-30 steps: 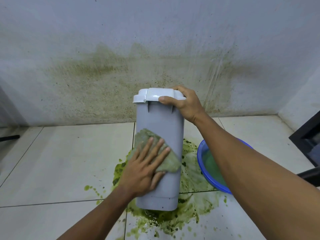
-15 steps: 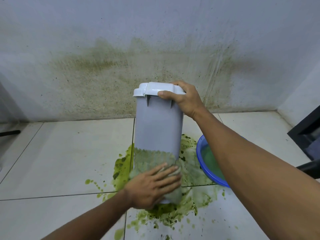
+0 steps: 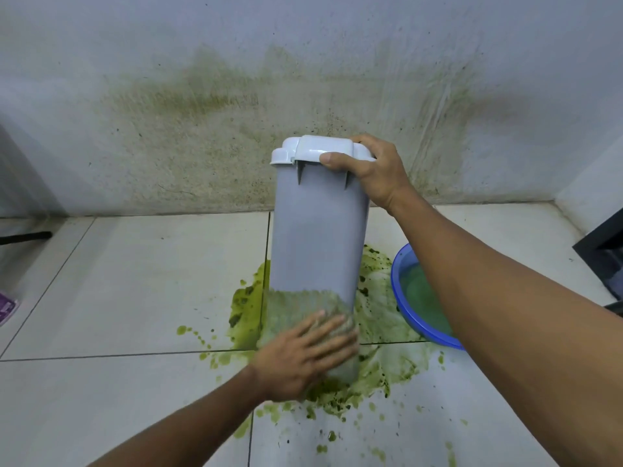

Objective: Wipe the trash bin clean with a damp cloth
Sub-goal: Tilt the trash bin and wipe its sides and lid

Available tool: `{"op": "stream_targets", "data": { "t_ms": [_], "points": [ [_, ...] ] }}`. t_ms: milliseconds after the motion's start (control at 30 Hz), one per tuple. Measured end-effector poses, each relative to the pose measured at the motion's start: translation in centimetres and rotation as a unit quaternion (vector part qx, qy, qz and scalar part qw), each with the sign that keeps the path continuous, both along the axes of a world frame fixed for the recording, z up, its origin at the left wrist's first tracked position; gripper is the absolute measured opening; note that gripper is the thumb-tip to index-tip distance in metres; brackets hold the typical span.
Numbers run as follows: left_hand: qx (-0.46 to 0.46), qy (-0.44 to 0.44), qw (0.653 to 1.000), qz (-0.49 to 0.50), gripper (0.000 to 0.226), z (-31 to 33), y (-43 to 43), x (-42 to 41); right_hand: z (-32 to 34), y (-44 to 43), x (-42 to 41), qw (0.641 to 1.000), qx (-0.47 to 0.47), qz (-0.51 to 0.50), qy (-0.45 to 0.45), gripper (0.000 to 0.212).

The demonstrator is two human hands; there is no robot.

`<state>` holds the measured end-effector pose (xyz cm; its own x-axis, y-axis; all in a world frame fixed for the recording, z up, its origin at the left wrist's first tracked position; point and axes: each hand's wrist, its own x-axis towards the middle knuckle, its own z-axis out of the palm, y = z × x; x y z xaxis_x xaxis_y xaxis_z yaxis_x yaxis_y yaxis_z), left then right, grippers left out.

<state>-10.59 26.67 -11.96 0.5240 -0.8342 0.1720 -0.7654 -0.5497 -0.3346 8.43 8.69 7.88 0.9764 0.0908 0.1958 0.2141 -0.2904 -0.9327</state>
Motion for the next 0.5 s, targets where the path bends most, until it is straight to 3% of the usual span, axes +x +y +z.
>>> {"op": "stream_targets", "data": {
  "t_ms": [67,133,267,400,500],
  "points": [
    [0.05,-0.012,0.997,-0.05,0.074,-1.4,3.3,-0.8,0.0,0.1,-0.1,1.0,-0.001,0.003,0.002,0.048],
    [0.032,-0.037,0.997,-0.051,0.064,-0.9,6.4,0.3,0.1,0.1,-0.2,1.0,-0.003,0.0,0.003,0.046],
    [-0.102,-0.016,0.992,0.07,0.06,3.3,5.9,4.0,0.3,0.2,0.0,1.0,-0.004,-0.012,-0.004,0.038],
    [-0.214,-0.023,0.963,0.161,0.063,3.7,-0.8,4.1,0.0,0.0,0.1,1.0,-0.006,-0.011,-0.024,0.062],
    [-0.154,-0.011,0.981,0.119,0.063,0.9,-2.1,1.4,-0.1,-0.3,-0.2,1.0,-0.004,-0.003,-0.028,0.065]
  ]
}}
